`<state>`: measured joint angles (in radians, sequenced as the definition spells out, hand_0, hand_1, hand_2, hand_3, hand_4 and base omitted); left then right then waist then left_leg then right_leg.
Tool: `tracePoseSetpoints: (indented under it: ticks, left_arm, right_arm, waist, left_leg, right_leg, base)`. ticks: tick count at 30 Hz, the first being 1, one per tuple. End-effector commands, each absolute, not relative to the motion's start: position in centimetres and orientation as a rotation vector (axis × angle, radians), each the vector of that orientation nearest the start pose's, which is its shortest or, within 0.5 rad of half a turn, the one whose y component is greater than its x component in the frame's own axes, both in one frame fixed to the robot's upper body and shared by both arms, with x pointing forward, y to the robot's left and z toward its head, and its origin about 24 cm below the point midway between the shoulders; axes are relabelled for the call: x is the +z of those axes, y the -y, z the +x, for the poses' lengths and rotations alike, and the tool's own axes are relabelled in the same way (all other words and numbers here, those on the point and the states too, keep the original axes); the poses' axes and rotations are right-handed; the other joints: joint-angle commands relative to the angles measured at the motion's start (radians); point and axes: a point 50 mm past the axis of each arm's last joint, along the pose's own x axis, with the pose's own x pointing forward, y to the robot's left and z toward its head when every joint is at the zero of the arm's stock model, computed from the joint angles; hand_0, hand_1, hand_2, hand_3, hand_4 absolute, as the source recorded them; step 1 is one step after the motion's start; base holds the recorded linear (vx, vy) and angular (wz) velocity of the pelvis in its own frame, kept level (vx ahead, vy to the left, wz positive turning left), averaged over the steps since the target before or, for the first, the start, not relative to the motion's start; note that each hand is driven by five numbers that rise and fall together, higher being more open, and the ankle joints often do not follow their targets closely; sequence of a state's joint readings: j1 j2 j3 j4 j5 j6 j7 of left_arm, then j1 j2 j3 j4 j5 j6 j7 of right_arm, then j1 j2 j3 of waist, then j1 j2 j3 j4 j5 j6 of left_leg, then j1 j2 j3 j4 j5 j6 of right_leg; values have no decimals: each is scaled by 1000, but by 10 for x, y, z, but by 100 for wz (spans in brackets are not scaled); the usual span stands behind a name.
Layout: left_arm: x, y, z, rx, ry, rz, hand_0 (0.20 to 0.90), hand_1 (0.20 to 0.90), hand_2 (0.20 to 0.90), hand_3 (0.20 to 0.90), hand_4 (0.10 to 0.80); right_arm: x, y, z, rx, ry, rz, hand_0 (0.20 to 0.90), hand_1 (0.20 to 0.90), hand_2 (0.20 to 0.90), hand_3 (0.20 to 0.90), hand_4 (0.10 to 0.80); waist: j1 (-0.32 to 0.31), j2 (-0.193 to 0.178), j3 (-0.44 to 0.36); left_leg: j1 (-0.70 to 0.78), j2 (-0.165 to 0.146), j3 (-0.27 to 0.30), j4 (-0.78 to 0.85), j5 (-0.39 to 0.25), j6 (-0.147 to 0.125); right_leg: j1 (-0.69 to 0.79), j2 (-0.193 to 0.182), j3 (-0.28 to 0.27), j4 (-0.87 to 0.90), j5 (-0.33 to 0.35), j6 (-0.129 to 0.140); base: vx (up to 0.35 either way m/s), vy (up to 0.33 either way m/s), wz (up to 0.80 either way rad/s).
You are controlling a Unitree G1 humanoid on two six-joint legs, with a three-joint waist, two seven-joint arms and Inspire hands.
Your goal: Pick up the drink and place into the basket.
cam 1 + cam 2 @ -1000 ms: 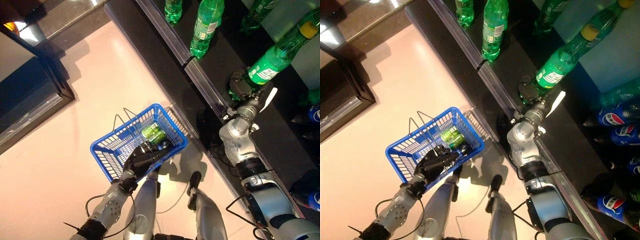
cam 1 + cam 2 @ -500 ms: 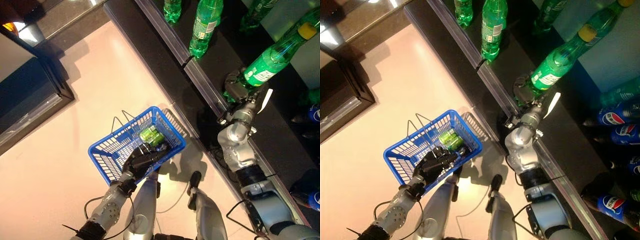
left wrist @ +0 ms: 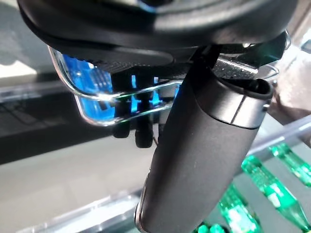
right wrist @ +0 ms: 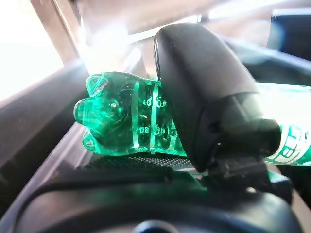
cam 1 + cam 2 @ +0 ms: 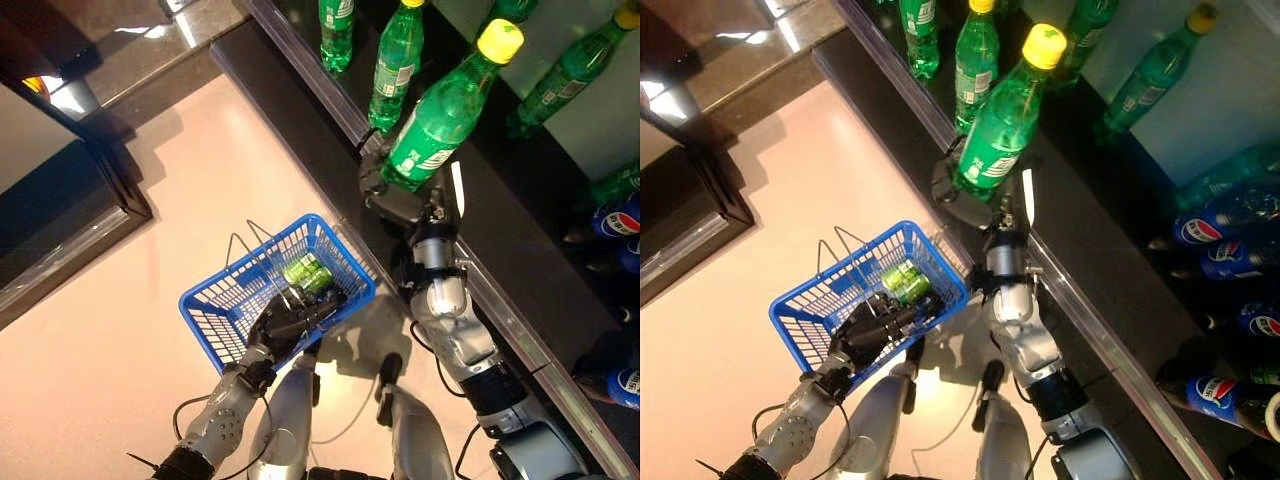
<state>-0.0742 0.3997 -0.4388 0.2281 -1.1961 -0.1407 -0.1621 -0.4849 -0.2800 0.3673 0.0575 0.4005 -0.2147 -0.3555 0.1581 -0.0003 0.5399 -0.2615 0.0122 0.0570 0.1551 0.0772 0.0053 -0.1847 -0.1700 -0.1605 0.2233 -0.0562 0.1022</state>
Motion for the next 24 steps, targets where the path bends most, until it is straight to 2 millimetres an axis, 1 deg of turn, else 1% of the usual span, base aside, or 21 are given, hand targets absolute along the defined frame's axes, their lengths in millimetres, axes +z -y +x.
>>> tracePoseSetpoints:
  ticks: [1,2,7,8,9,10,11,17,18,20,24]
  left_arm:
    - [138,-96,238,-861,376,-881,300,300,300,200,100]
    - [138,-94,236,-878,367,-887,300,300,300,200,100]
    - [138,-78,224,-997,319,-945,300,300,300,200,100]
    - [138,-76,223,-1009,317,-946,300,300,300,200,100]
    - [138,-73,220,-1027,308,-952,300,300,300,200,100]
    - [138,-72,219,-1033,306,-956,300,300,300,200,100]
    - [138,-68,216,-1053,296,-970,300,300,300,200,100]
    - [132,-59,207,-1129,229,-1044,300,300,300,200,100]
    - [132,-58,206,-1132,225,-1047,300,300,300,200,100]
    - [125,-54,199,-1156,183,-1086,300,300,300,200,100]
    - [115,-49,188,-1169,126,-1134,300,300,300,200,100]
  right_arm:
    - [244,79,272,368,864,224,300,300,300,200,100]
    - [241,78,272,373,846,222,300,300,300,200,100]
    - [211,64,277,420,682,202,300,300,300,200,100]
    - [208,62,277,425,663,205,300,300,300,200,100]
    - [198,60,279,429,621,206,300,300,300,200,100]
    - [195,59,280,429,605,203,300,300,300,200,100]
    - [185,56,282,426,551,204,300,300,300,200,100]
    - [151,54,289,399,397,172,300,300,300,200,100]
    - [149,54,290,398,387,175,300,300,300,200,100]
    - [128,53,291,378,297,184,300,300,300,200,100]
    - [98,54,285,352,179,197,300,300,300,200,100]
  waist:
    - [-15,3,-68]
    - [-14,2,-73]
    - [-7,-5,-110]
    - [-6,-6,-113]
    - [-3,-7,-126]
    - [-2,-7,-130]
    - [0,-8,-142]
    - [10,-12,-177]
    - [11,-12,-179]
    - [18,-12,-201]
    - [25,-9,-244]
  left_leg:
    - [52,34,-84,116,-86,-63]
    - [56,34,-84,117,-87,-63]
    - [101,37,-77,111,-92,-66]
    - [105,37,-77,111,-93,-66]
    - [117,39,-75,110,-94,-67]
    - [120,39,-75,109,-95,-68]
    - [131,41,-75,111,-96,-70]
    - [154,46,-71,145,-110,-74]
    - [156,47,-71,147,-111,-74]
    - [173,50,-70,159,-116,-75]
    - [208,54,-64,151,-118,-74]
  right_leg:
    - [91,-104,-26,-107,162,35]
    - [97,-104,-28,-107,161,35]
    - [149,-105,-43,-116,153,34]
    - [154,-105,-45,-117,152,34]
    - [169,-104,-51,-118,148,33]
    - [173,-103,-52,-119,146,33]
    - [185,-103,-57,-116,142,32]
    - [221,-104,-81,-94,123,27]
    - [224,-104,-82,-93,122,27]
    - [245,-105,-92,-83,113,26]
    - [273,-105,-98,-78,106,33]
  base:
    - [0,0,0]
    - [52,6,3]
    - [70,3,5]
    - [80,6,14]
    - [73,9,12]
    - [95,22,11]
    - [66,25,5]
    - [66,24,11]
    - [96,29,5]
    - [164,53,3]
    - [171,58,5]
